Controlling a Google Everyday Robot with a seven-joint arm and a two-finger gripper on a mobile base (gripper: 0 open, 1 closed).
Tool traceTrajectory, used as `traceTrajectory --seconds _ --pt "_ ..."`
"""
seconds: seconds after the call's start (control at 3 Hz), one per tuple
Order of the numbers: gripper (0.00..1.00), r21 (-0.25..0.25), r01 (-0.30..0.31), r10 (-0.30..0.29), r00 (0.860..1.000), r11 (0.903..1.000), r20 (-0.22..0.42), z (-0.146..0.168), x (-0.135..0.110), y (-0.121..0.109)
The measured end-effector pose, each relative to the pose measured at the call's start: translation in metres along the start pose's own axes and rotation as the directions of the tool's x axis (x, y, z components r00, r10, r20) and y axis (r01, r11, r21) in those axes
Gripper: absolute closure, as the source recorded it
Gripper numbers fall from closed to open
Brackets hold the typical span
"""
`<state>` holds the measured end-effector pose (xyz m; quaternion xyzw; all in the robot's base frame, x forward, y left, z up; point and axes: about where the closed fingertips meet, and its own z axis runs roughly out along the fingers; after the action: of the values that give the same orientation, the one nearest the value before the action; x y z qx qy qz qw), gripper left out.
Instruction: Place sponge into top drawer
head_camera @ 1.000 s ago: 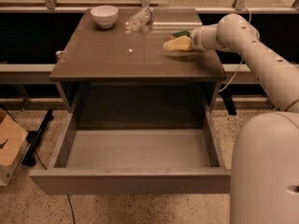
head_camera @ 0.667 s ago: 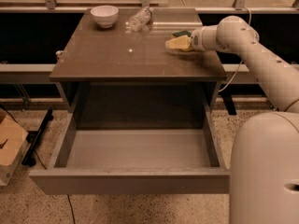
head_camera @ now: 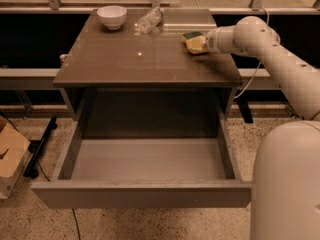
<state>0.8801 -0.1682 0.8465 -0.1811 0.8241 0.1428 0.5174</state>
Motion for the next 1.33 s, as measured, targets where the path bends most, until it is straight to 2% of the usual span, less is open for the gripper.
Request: traceTrajectory --seconds 0.33,0.67,1.0,1.33 --pt "0.85 -0.026 0.055 -0.055 0.998 0.9981 0.0 -0.016 -0.012 0.02" --pt "1.0 -0.055 0.142 -0.142 0.99 0.9884 0.006 -0.045 -0.024 0.045" --pt "1.0 -0.121 0.237 -0.237 0.971 0.9641 0.009 -0.088 -0.031 0.086" --pt "1.0 -0.19 0.334 -0.34 0.94 0.9231 0.002 -0.157 -0.034 0.139"
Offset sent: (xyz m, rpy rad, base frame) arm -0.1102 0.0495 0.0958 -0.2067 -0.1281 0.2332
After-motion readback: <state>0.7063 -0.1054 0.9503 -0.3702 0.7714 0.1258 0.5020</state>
